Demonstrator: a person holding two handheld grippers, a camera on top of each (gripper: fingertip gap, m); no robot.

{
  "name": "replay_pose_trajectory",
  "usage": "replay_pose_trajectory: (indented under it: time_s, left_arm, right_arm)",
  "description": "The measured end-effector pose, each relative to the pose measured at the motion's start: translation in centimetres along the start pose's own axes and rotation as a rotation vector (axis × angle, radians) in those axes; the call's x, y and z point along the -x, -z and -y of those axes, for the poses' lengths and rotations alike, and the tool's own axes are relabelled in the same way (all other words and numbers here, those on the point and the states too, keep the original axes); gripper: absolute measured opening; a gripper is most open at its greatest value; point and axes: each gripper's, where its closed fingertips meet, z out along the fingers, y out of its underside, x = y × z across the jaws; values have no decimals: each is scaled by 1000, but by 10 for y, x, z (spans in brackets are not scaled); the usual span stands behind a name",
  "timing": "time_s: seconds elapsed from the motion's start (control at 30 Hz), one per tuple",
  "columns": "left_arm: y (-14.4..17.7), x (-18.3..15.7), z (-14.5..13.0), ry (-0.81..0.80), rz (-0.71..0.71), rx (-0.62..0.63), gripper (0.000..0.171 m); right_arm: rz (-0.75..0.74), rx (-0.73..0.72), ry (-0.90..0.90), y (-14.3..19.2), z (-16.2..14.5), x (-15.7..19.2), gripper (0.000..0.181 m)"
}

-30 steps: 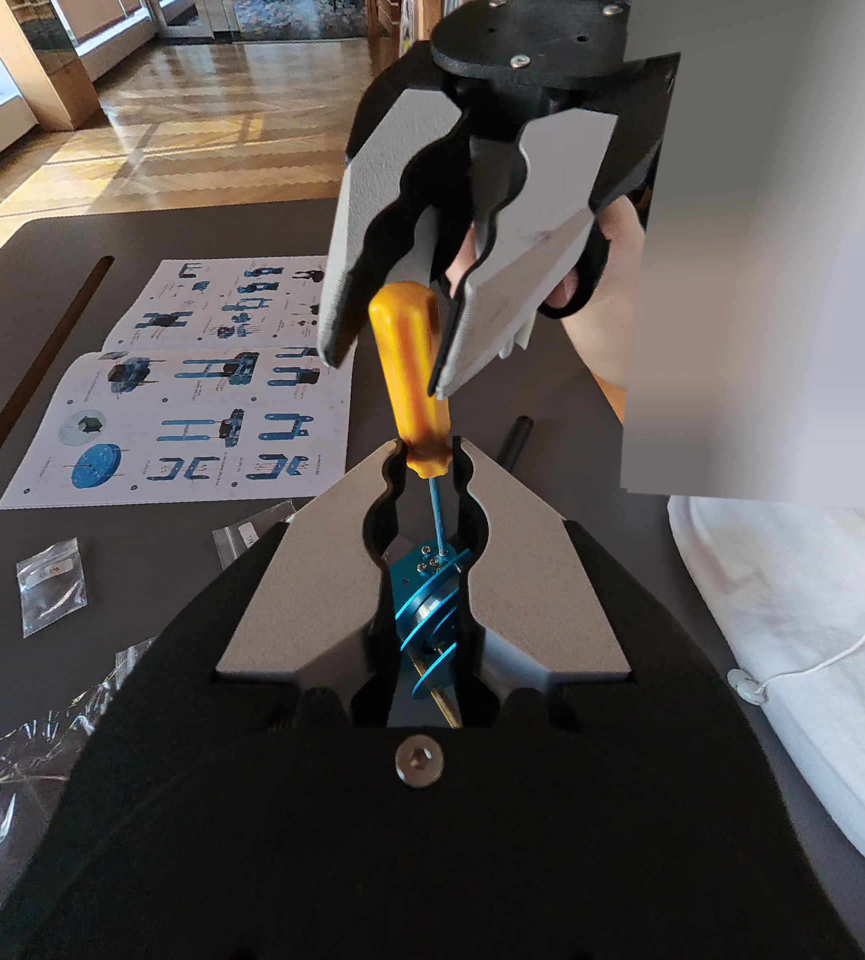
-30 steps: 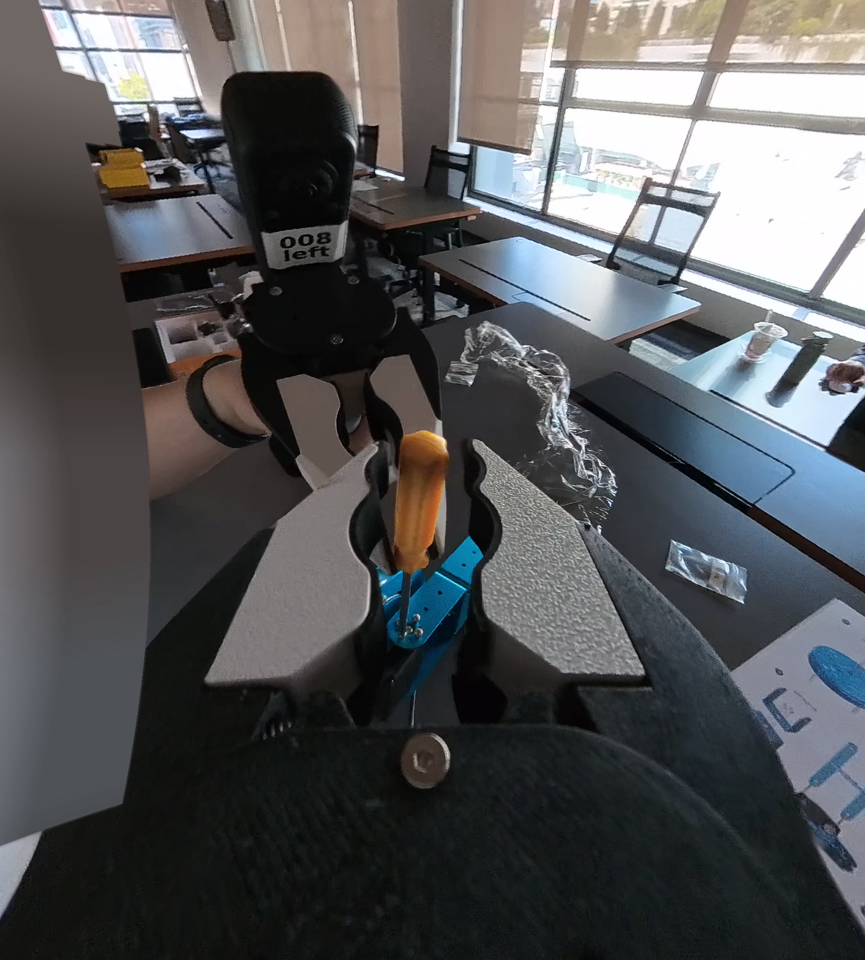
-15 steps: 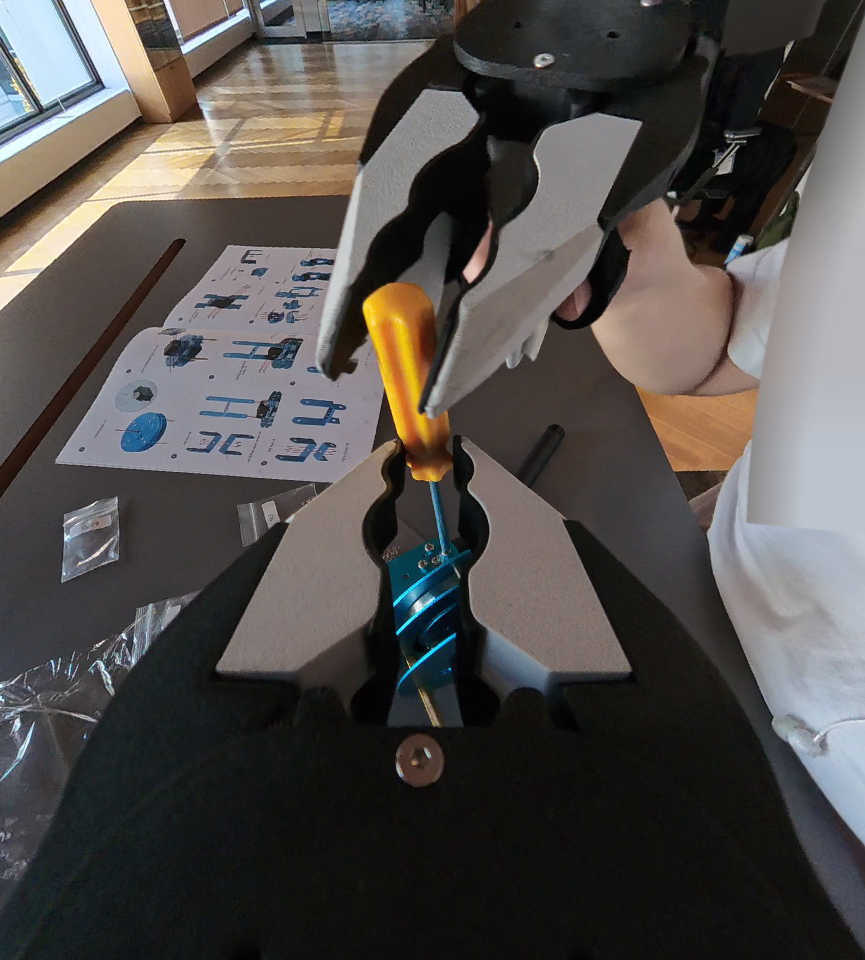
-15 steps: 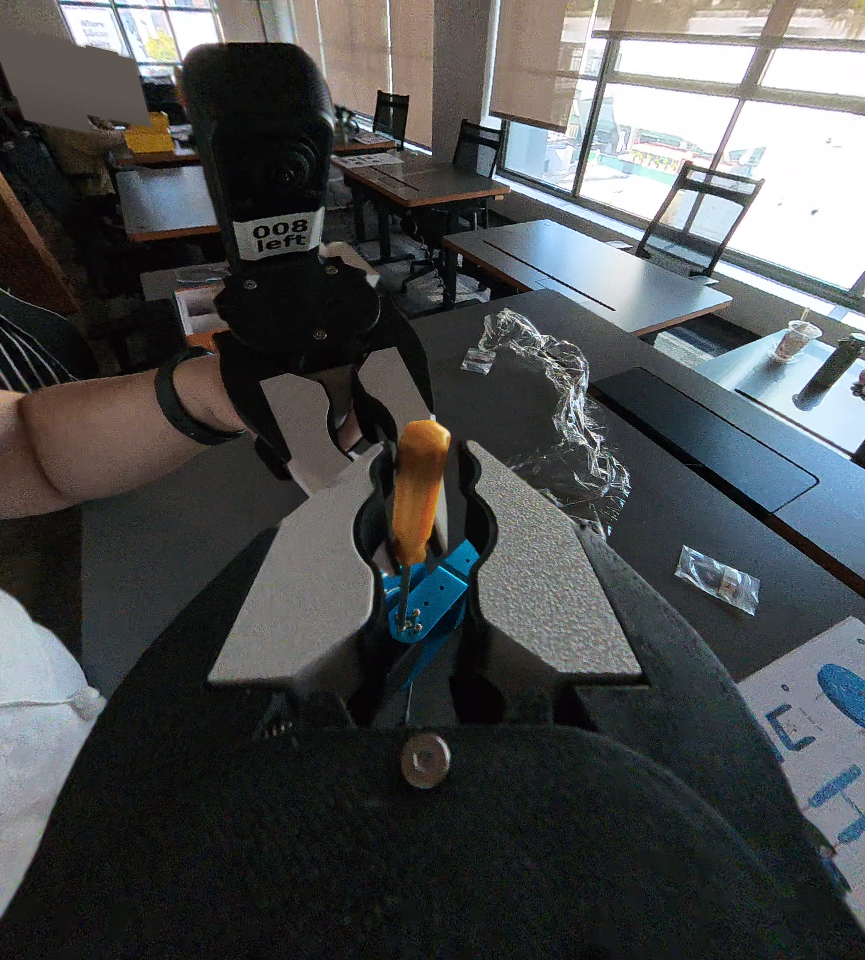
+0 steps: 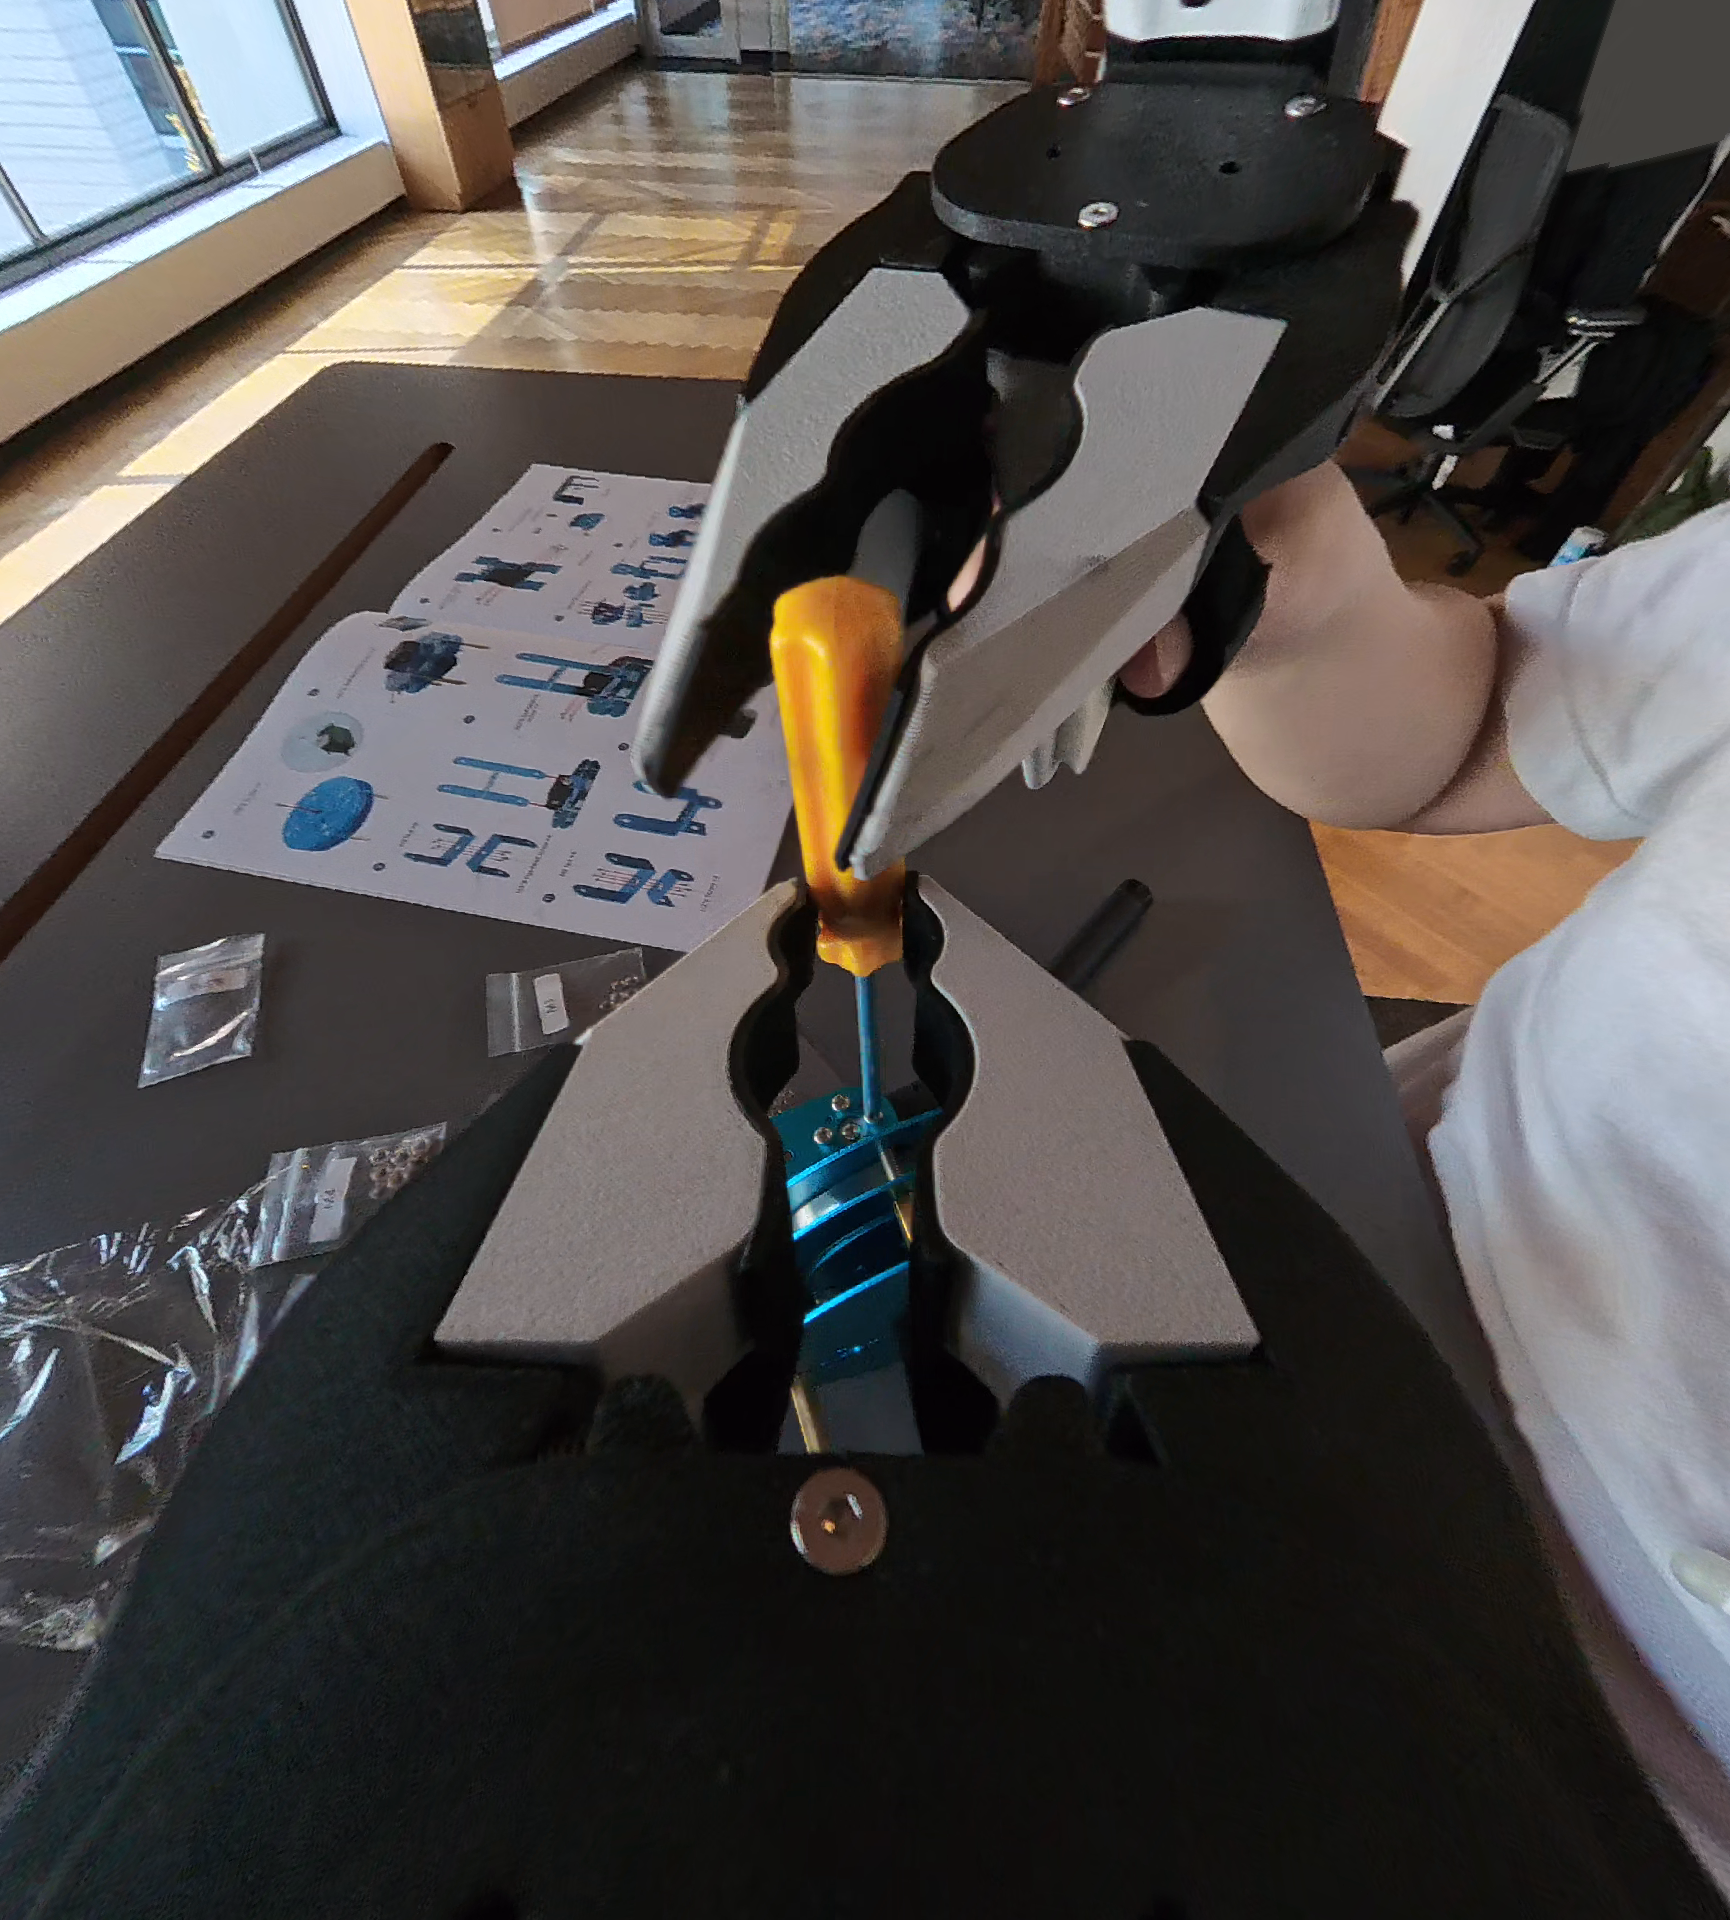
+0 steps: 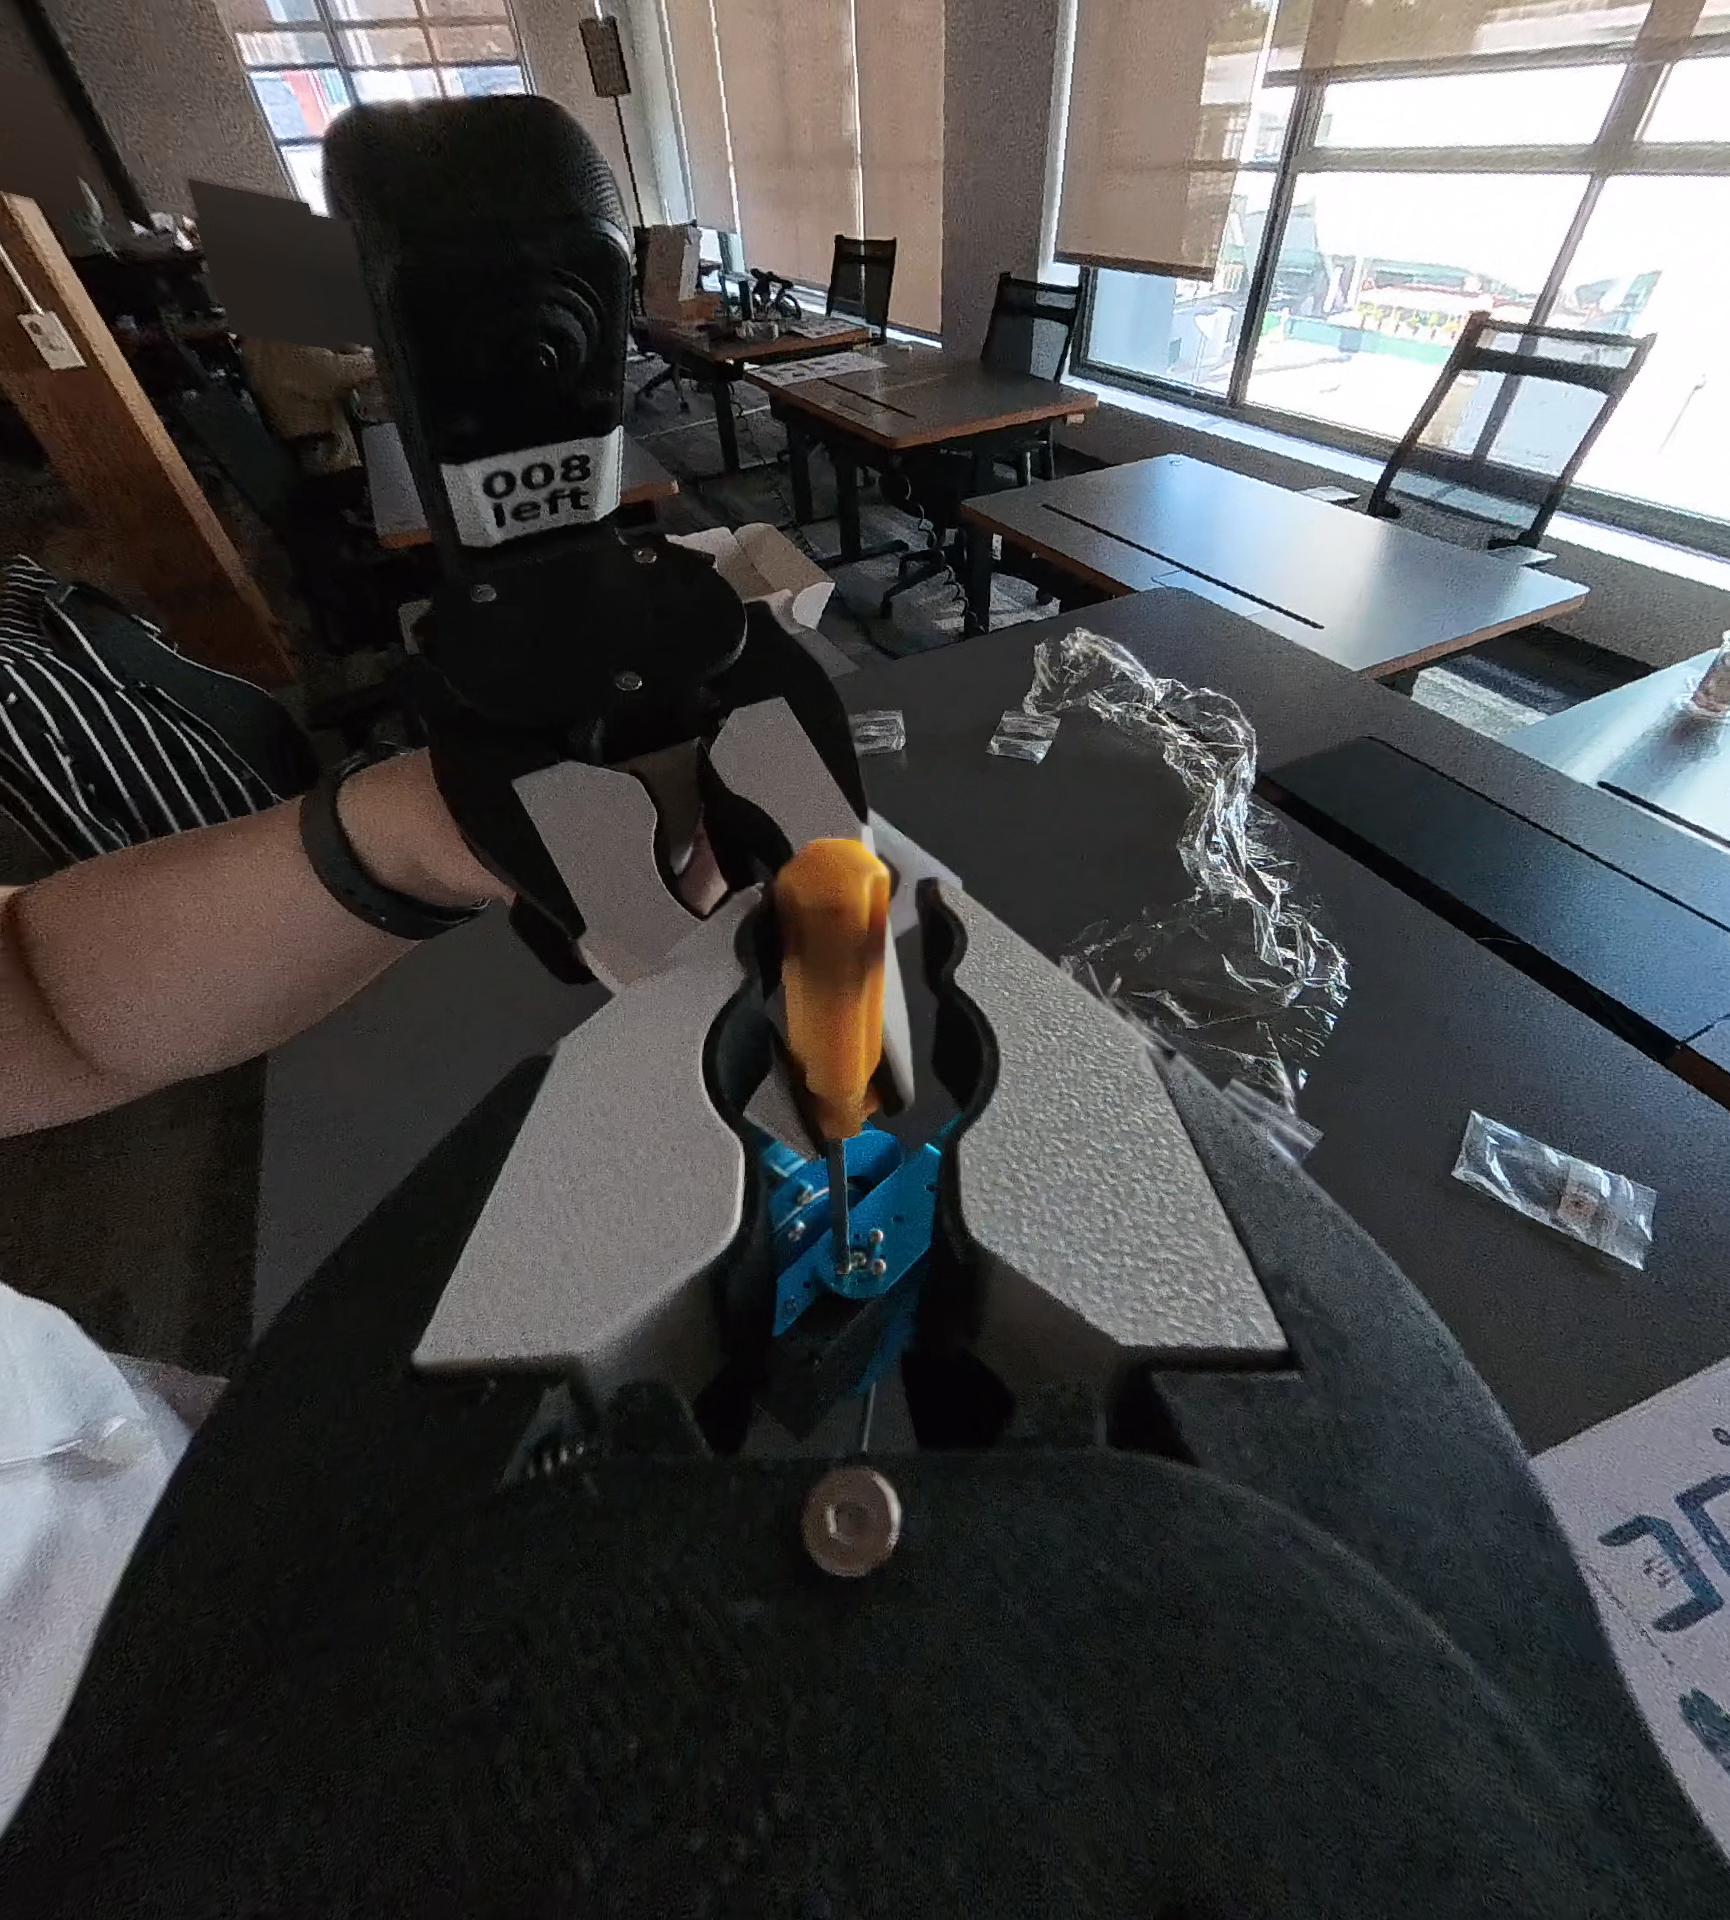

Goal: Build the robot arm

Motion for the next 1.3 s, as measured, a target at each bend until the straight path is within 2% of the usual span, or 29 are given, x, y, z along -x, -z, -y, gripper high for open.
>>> replay_pose_trajectory:
  time_s: [0.03,0.07,0.17,0.27,0.37,0.4,0.5,0.57,0.67,0.73,0.77,0.8,0.83,0.93,1.0,1.1,1.2,1.27,1.3]
  left_arm:
    - [1,0,0,0,-12,-3,15]
    - [1,-1,0,-7,-21,-12,15]
    - [3,1,-2,19,-28,-33,16]
    - [1,10,-6,47,60,-20,39]
    - [-1,11,-5,16,133,-26,34]
    - [-3,4,-5,6,96,-26,17]
    - [-2,1,-5,3,75,-13,17]
    - [0,1,-6,19,43,-7,16]
    - [2,0,-6,13,3,-19,17]
    - [2,0,-7,21,-8,-22,17]
    - [1,0,-6,32,-8,-29,24]
    - [0,1,-3,43,6,-40,40]
    - [0,3,-2,44,26,-48,44]
    - [-1,3,-1,-3,64,-52,17]
    - [0,1,-1,-5,54,-49,17]
    - [3,0,-2,29,-3,-60,16]
    - [3,0,-3,21,-34,-75,17]
    - [3,2,-3,21,-15,-80,17]
    - [2,4,-3,31,8,-82,28]
  right_arm:
    - [12,5,-2,-1,0,-1,31]
    - [66,11,10,-1,0,4,20]
    - [82,20,9,-3,2,5,18]
    - [-58,29,50,-4,-1,-7,18]
    - [-105,10,-1,0,-2,-9,18]
    - [-124,6,-3,2,-2,-10,18]
    - [-92,7,14,2,-3,-5,19]
    - [-51,5,10,1,-1,-4,29]
    - [43,24,8,-1,-4,4,17]
    - [15,26,23,-2,-5,3,17]
    - [-31,27,45,-1,-5,0,17]
    - [-76,29,60,-1,-5,-2,17]
    - [-105,28,53,-1,-5,-3,17]
    - [-134,25,21,-1,-5,-2,17]
    - [-121,36,47,-2,-5,0,17]
    - [-65,40,90,-5,-3,3,28]
    - [26,65,69,-8,-6,9,17]
    - [-6,72,51,-8,-7,5,17]
    - [-61,71,49,-7,-7,0,17]
